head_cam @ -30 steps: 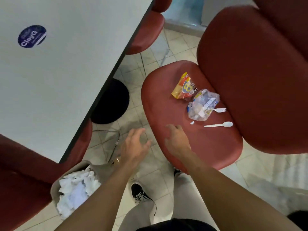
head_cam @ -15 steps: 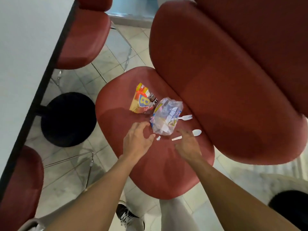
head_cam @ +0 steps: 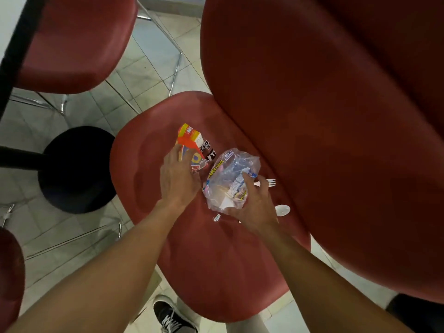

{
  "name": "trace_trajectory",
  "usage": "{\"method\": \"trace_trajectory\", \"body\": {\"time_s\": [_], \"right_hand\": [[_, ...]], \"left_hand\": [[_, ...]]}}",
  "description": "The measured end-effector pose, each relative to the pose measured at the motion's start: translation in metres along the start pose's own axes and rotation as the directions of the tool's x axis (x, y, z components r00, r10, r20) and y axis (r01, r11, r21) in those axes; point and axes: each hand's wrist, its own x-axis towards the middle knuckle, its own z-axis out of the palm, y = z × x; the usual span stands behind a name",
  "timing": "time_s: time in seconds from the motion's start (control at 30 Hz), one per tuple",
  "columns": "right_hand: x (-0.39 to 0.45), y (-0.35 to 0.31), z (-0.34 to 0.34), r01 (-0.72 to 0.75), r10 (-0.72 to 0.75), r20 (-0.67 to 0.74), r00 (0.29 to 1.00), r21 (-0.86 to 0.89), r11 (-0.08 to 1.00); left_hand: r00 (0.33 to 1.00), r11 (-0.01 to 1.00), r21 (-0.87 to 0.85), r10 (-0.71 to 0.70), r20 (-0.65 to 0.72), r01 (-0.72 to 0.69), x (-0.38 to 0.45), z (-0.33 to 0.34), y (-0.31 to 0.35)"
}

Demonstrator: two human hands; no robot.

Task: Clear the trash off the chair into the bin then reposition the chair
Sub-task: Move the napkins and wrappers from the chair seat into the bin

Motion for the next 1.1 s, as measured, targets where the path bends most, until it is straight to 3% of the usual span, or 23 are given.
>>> {"method": "trace_trajectory", "body": {"time_s": [0.13,0.33,0.47,0.67,1.1], "right_hand": [[0.019,-0.003,0.018,0.049,-0.05,-0.011,0.999,-0.069,0.996],[0.047,0.003,0.038,-0.001,0.007,0.042,0.999,-0.145,0.989],[0.054,0.007,0.04,-0.002,0.003,0.007,1.0,-0.119,0.993],[0.048,0.002,0.033,-0.002,0.001,-0.062,0.998,-0.026,1.0],[-0.057,-0.074,0.011,0.076,-0.084,-0.083,0.993,-0.086,0.993]], "left_hand": [[0.988,0.999,0.052,-0.018,0.152,0.01,0.021,0.017,-0.019],[0.97,0.999,0.0,-0.044,0.237,0.046,0.034,0.044,-0.04],[0.981,0.998,-0.023,-0.05,0.188,0.056,0.028,0.05,-0.045],[0.967,0.981,-0.026,-0.184,0.177,0.191,0.001,0.032,-0.048],[0.963,0.954,-0.132,-0.269,0.029,0.27,-0.089,-0.075,-0.046]]}}
